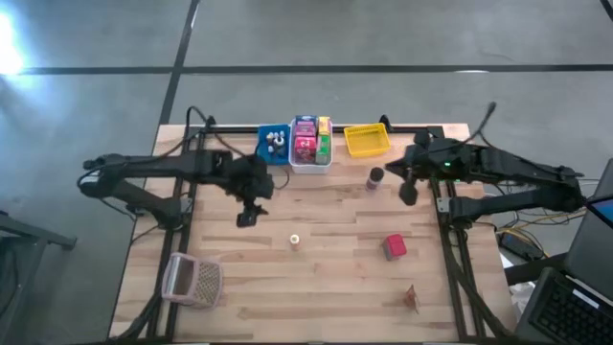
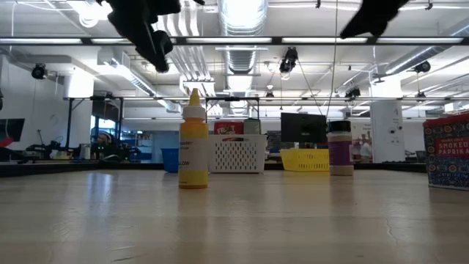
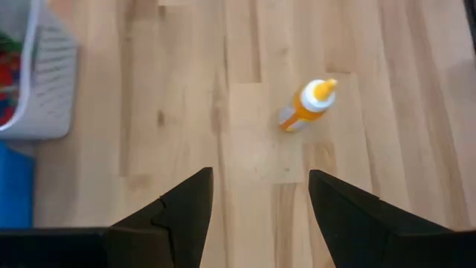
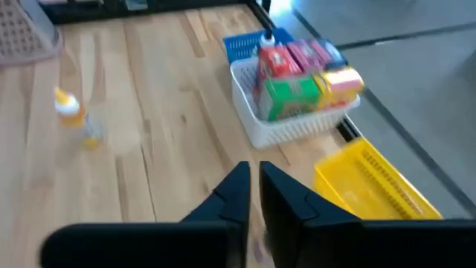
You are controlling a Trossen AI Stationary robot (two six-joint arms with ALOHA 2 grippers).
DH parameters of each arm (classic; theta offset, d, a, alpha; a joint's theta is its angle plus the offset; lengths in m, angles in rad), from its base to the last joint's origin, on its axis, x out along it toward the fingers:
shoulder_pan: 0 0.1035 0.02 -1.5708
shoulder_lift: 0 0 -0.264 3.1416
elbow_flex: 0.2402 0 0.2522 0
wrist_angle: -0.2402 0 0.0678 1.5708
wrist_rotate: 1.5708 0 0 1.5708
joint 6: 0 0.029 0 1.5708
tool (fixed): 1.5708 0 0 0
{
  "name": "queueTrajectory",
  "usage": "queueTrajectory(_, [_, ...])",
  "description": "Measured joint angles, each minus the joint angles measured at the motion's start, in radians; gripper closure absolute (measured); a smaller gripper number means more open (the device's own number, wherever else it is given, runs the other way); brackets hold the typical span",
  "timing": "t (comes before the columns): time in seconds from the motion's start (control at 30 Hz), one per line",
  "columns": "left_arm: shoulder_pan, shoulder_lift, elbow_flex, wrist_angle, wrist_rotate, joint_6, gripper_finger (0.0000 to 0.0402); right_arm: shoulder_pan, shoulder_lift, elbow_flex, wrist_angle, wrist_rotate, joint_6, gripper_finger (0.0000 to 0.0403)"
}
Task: Pick & Place Kitchen Items
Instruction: Put the large yellow food coloring bottle into the blue bin
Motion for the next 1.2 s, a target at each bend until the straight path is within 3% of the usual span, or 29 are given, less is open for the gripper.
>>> queueTrajectory(0.27, [-0.045,-0.055,-0.156,0.173,-0.006,-0.007,0.0175,0.002,-0.272,-0.071,-0.107,0.004,-0.017,0.0394])
queueTrajectory(0.6, [-0.050,-0.054,-0.175,0.221,0.003,0.030,0.0176,0.002,-0.618,-0.237,-0.182,0.082,-0.046,0.0394])
queueTrajectory(0.87, [-0.084,-0.026,-0.184,0.270,0.059,0.027,0.0177,0.002,-0.745,-0.230,-0.177,0.082,0.009,0.0394])
queueTrajectory(1.1, [-0.152,0.007,-0.262,0.427,0.056,0.004,0.0177,0.002,-0.801,-0.231,-0.177,0.082,0.009,0.0394])
queueTrajectory(1.2, [-0.189,0.017,-0.294,0.503,0.004,-0.004,0.0177,0.002,-0.810,-0.231,-0.176,0.082,0.010,0.0394])
